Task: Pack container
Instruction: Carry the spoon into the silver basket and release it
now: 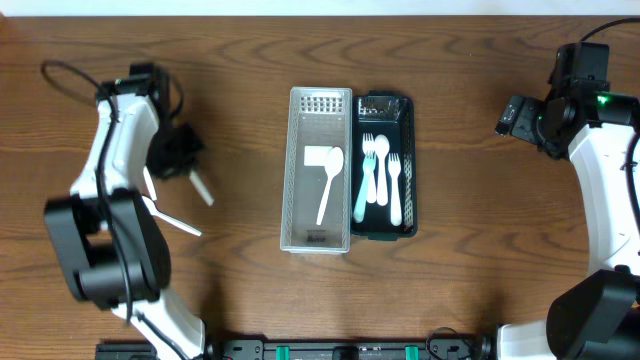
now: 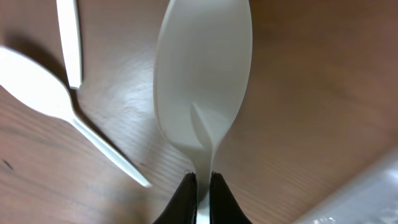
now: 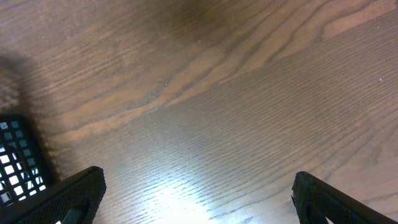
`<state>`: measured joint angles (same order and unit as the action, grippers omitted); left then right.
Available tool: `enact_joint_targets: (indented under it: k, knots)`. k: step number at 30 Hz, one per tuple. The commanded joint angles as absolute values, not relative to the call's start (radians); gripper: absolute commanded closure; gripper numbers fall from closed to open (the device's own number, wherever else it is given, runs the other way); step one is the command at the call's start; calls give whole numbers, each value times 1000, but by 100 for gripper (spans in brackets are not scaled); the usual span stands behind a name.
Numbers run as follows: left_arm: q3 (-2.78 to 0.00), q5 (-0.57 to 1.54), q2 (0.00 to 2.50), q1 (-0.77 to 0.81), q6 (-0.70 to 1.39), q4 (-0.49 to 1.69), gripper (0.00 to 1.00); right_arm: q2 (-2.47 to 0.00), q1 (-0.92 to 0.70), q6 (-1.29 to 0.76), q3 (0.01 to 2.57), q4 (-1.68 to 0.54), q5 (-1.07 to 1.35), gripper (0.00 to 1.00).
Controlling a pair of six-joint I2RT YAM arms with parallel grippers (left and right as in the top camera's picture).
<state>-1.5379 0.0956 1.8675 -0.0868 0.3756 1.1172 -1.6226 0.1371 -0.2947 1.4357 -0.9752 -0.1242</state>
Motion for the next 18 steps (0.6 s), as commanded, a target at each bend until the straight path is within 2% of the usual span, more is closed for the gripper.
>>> enact_joint_targets:
  k: [1, 5, 10, 18]
  knots:
    - [-1629, 93, 1731, 47, 348, 1135, 94, -1628, 138, -280, 1432, -975, -131, 1]
    - [-1635, 54, 1670, 220, 349, 1109, 94, -1628, 138, -284, 1432, -974, -130, 1]
    - [-1633, 52, 1711, 398, 349, 1105, 94, -1628, 138, -284, 1432, -976, -123, 1]
    - [-1633, 49, 1888, 516, 349, 1098, 94, -1628, 137, -284, 1432, -977, -120, 1]
